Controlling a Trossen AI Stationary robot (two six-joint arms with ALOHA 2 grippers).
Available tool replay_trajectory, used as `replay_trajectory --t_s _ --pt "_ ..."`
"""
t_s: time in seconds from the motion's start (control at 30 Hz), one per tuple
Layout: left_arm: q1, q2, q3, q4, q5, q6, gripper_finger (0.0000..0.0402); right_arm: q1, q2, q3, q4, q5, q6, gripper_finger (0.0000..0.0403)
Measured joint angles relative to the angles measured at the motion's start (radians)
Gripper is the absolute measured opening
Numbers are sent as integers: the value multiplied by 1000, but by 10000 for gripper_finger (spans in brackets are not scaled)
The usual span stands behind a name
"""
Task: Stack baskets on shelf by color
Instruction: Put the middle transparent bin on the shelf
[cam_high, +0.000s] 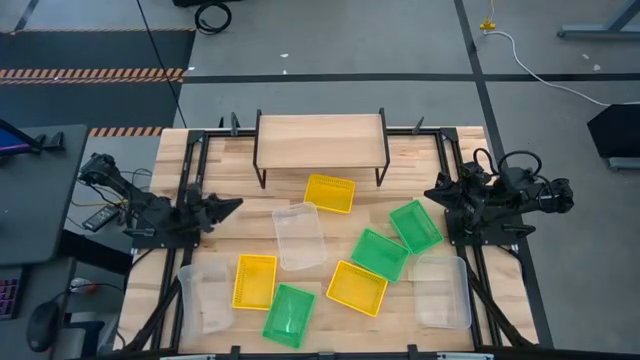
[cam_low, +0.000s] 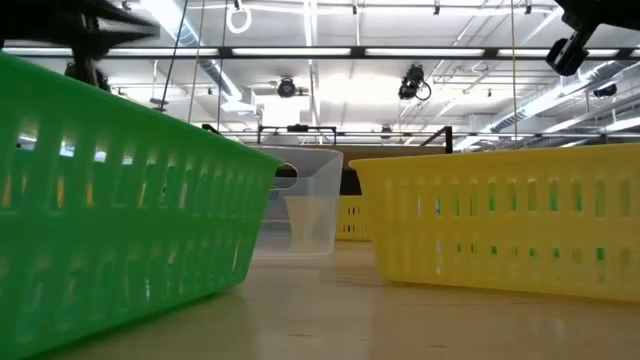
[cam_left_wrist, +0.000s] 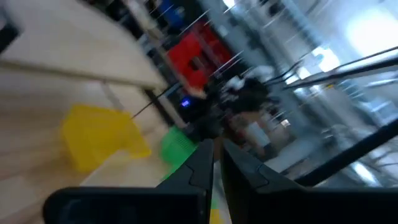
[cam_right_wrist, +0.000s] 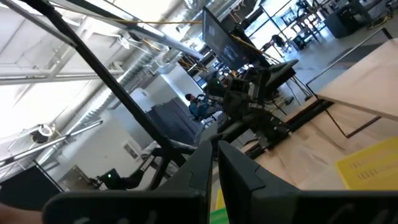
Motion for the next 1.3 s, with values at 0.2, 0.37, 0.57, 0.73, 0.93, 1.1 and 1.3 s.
replay_trajectory --t_s 0.2,0.37,0.57,0.73,0.93,1.1,1.3 --pt "25 0 85 269 8 368 30 -12 2 0 73 127 11 32" --pt "65 68 315 162 9 584 34 -28 70 6 292 112 -91 32" --pt "123 273 688 -74 41 721 33 -62 254 205 337 171 -273 32" --pt "193 465 996 -357 100 712 30 -115 477 506 158 214 -416 32" --pt "317 651 1209 -560 284 615 36 -178 752 897 -259 210 -434 32" --pt "445 766 1234 -587 606 437 32 -209 905 1103 -382 150 -376 32" --pt "500 916 1234 -514 855 277 28 -212 985 1193 -355 51 -337 32"
